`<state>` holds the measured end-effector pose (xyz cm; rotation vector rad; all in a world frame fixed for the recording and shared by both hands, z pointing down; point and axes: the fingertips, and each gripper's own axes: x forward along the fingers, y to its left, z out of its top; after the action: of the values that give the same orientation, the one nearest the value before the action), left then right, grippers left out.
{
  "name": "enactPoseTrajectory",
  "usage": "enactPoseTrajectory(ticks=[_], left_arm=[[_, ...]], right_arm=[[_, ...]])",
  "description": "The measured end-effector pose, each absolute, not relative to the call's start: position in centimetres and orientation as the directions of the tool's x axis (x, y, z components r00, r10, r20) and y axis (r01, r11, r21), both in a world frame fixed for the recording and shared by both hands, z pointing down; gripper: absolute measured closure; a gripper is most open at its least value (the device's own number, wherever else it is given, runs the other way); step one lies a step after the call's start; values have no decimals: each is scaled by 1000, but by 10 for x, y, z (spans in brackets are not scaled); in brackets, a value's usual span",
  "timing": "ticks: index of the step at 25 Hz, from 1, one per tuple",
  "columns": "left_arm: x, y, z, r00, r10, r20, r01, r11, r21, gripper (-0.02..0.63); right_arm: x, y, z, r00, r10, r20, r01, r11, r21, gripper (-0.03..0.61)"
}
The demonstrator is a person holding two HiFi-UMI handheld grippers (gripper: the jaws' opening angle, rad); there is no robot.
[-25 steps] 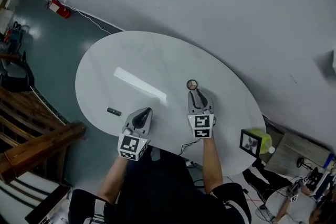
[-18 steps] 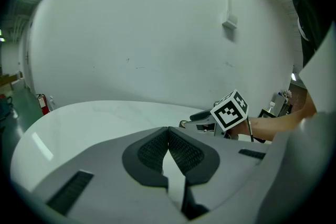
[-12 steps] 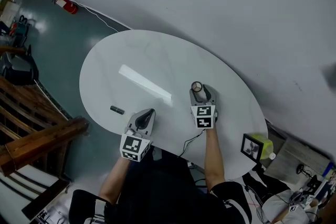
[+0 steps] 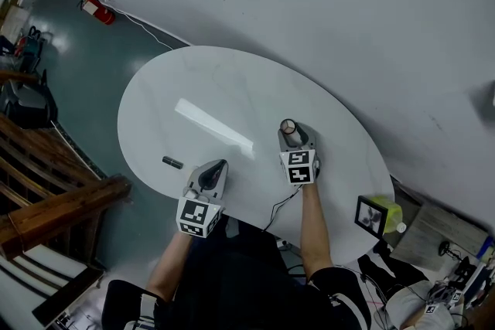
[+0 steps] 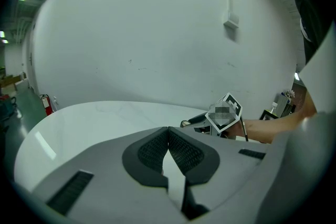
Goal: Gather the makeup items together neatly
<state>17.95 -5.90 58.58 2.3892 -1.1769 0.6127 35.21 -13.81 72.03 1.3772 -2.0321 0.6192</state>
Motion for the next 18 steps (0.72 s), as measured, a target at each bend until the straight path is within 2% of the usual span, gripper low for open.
enactPoseTrajectory(ticks=[18], left_arm=[[164, -39, 538, 581, -666, 468, -793, -594, 138, 597]], right_arm=[[344, -90, 617, -267, -755, 599, -945, 326, -10, 356]])
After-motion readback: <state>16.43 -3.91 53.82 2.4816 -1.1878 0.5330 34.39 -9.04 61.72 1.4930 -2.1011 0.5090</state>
